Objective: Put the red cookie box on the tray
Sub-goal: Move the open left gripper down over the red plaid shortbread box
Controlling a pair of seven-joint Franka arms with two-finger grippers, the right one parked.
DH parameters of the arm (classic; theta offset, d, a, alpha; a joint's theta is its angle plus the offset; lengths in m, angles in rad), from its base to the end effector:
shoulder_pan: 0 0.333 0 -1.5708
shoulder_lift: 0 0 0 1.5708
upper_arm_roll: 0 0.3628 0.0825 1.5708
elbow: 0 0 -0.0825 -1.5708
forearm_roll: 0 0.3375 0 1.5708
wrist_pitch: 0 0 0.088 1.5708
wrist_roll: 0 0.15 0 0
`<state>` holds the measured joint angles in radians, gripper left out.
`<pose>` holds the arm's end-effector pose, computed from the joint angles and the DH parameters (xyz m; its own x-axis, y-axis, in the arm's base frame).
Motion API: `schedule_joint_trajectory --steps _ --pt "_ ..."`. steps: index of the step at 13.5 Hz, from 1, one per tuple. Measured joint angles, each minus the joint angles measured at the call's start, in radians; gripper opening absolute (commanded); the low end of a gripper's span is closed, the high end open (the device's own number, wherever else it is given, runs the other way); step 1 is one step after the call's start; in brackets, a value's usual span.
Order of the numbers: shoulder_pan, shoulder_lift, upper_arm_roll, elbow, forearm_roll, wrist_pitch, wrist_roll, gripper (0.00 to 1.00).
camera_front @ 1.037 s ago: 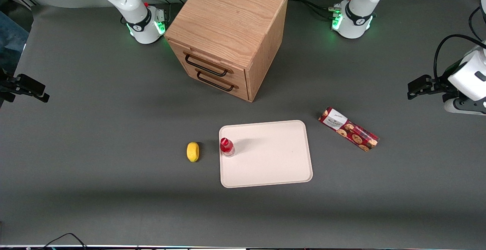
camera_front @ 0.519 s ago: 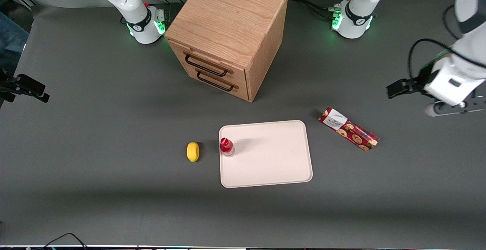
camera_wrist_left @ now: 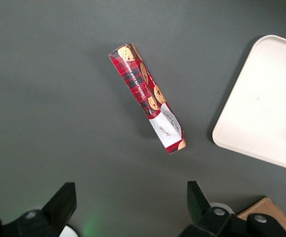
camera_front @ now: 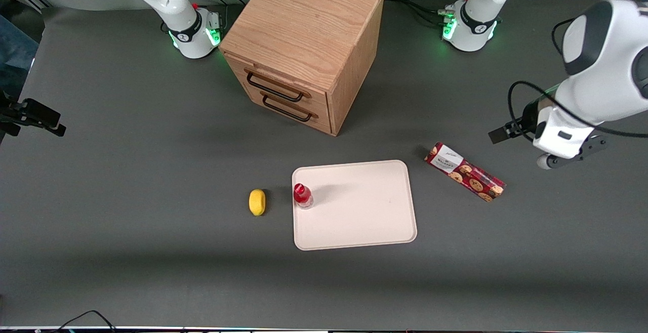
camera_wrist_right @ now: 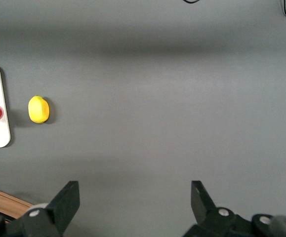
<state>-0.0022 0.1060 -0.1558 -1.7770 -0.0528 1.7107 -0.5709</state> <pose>0.5206 -0.0870 0.4980 0.8952 0.4079 -0.1794 0.4083 -0.9121 -0.0361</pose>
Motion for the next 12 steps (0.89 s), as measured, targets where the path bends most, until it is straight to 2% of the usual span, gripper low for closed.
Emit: schedule_joint_trajectory --steps 8,12 --pt "0.003 0.021 0.006 -0.257 -0.005 0.354 -0.034 1.0" --pt "0.003 0.072 0.006 -0.332 -0.005 0.494 -0.042 1.0"
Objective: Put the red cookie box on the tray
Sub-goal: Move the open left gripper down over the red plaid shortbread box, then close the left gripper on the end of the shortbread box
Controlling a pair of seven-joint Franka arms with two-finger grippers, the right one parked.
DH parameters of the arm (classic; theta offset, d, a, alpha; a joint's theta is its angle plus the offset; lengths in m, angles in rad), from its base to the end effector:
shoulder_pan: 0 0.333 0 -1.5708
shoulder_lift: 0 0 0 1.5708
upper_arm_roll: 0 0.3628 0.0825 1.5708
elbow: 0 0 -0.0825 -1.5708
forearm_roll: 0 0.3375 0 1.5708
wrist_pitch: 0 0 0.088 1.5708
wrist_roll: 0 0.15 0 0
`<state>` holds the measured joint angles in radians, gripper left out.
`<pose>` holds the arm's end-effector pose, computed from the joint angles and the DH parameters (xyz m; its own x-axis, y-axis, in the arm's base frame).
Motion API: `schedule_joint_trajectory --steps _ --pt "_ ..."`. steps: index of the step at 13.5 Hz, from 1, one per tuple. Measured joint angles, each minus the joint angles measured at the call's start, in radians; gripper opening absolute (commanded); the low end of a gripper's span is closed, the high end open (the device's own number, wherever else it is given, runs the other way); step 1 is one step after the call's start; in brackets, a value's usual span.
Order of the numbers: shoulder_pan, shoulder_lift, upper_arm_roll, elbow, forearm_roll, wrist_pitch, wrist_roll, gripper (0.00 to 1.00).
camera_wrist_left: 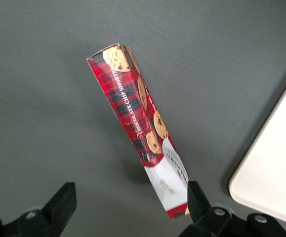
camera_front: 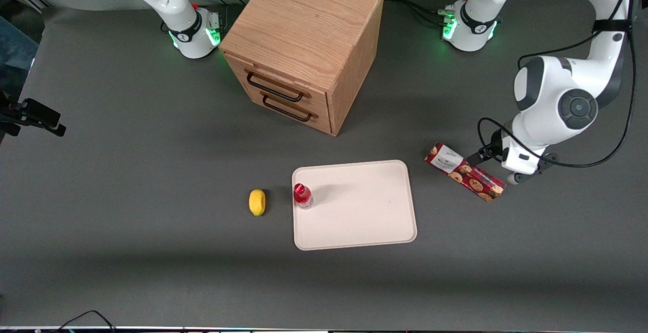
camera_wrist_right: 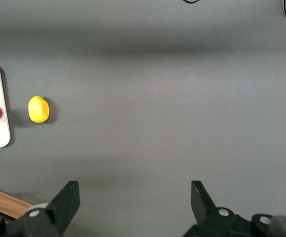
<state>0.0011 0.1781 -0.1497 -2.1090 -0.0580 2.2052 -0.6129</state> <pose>0.5235 -0.0804 0.3606 0.8719 0.4778 -0.1070 0.4815 -0.8764 0.0105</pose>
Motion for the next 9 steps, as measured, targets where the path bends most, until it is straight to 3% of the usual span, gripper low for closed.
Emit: schedule_joint_trajectory --steps 9 --pt "-0.003 0.113 -0.005 -0.081 0.0 0.209 -0.046 1.0"
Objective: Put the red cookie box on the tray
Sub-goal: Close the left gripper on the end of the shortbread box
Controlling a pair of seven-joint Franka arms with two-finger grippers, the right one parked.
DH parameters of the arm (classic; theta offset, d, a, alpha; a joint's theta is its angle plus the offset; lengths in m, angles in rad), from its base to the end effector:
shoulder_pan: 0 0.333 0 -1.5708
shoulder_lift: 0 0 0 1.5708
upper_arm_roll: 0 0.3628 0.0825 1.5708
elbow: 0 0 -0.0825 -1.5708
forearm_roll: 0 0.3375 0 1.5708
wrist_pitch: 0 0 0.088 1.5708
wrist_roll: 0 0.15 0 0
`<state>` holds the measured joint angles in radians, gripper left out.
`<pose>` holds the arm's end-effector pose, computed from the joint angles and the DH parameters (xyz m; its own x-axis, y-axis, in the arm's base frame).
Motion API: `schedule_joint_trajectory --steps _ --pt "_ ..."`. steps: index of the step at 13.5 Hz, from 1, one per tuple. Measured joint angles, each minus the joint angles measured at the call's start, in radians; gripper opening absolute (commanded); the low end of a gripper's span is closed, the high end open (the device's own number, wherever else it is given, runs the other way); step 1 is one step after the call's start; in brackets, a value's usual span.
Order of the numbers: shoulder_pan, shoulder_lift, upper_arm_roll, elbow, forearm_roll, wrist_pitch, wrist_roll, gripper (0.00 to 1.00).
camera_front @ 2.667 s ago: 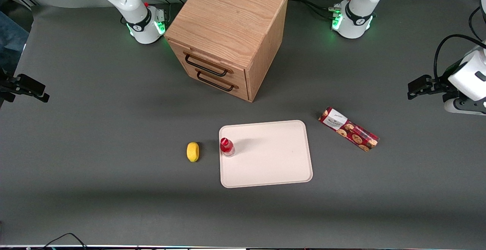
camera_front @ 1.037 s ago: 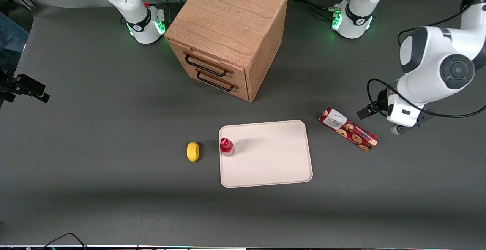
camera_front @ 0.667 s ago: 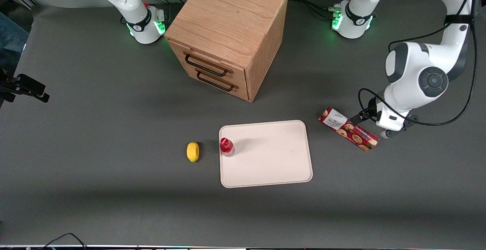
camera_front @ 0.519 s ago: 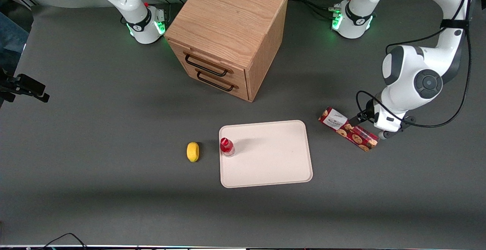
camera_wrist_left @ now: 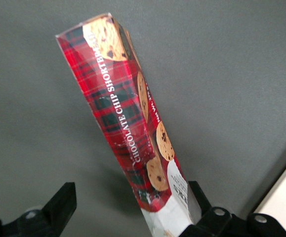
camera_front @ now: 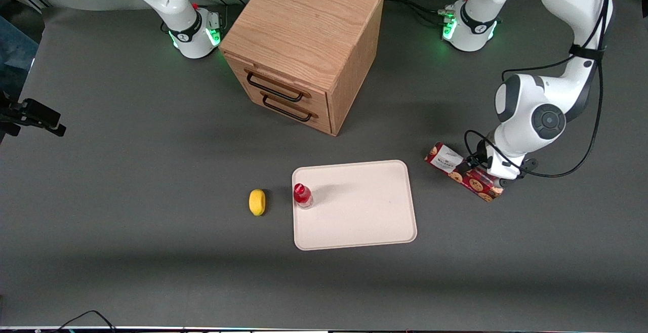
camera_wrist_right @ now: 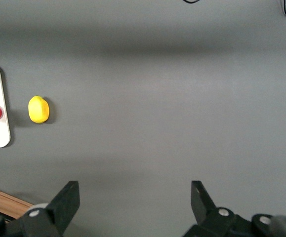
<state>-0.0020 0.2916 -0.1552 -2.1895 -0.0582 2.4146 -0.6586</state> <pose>0.5269 -0.0841 0.2873 0.8482 0.5200 -0.1011 0.5245 -0.8511 0.0231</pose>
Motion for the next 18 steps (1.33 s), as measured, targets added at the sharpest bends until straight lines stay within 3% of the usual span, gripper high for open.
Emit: schedule_joint_trajectory --steps 6,8,9,11,12,13,18 --pt "-0.001 0.062 -0.002 -0.002 0.0 0.061 -0.002 1.0" --pt "-0.005 0.076 -0.004 -0.002 0.0 0.08 -0.002 0.92" --pt "-0.008 0.083 -0.005 -0.002 0.0 0.092 -0.002 0.8" --pt "-0.01 0.091 -0.006 -0.002 0.0 0.104 -0.002 0.4" --pt "-0.011 0.091 -0.006 -0.002 0.003 0.107 -0.001 0.15" --pt "-0.011 0.091 -0.006 -0.002 0.012 0.108 0.0 0.0" --pt "-0.014 0.091 -0.007 -0.001 0.047 0.109 0.0 0.0"
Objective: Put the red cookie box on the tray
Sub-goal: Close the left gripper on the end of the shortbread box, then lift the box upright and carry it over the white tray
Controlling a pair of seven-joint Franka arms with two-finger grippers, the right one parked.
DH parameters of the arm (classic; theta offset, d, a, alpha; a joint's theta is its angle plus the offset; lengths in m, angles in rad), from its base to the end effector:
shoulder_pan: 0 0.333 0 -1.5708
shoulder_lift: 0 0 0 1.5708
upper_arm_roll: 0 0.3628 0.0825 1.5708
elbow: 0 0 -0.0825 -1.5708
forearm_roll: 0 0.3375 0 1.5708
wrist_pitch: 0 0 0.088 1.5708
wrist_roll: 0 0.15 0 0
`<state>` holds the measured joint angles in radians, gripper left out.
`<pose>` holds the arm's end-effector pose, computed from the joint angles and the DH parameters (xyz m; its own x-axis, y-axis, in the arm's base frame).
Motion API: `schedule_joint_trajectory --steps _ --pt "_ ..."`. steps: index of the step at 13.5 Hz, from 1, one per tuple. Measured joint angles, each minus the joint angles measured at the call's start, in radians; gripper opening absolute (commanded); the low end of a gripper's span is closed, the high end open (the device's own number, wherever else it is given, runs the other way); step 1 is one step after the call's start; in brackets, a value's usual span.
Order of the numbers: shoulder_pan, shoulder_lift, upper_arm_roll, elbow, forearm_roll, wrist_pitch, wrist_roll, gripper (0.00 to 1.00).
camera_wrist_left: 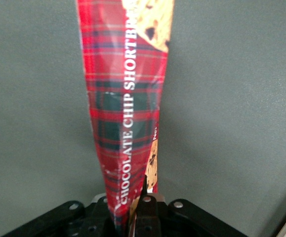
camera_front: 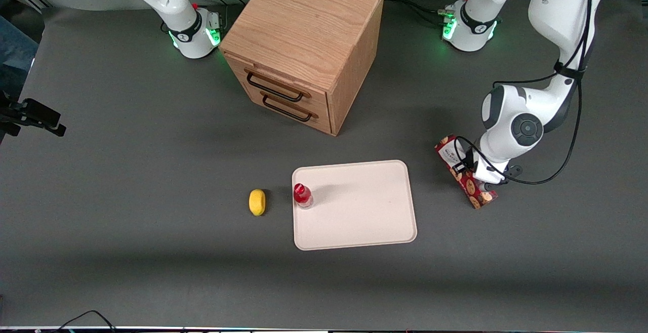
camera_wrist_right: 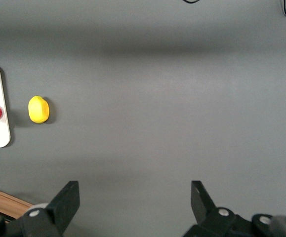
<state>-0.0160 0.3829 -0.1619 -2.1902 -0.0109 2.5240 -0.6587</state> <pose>0.5358 -0.0954 0.2472 0.8755 0.4772 -0.0761 0.4801 -0.8769 0.0247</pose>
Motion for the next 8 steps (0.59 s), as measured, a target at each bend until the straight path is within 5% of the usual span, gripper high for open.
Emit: schedule_joint_trajectory --steps 3,8 --pt "-0.001 -0.001 0.0 0.025 0.018 -0.015 0.014 0.0" --pt "-0.005 -0.073 -0.026 0.264 0.041 -0.369 0.082 0.0"
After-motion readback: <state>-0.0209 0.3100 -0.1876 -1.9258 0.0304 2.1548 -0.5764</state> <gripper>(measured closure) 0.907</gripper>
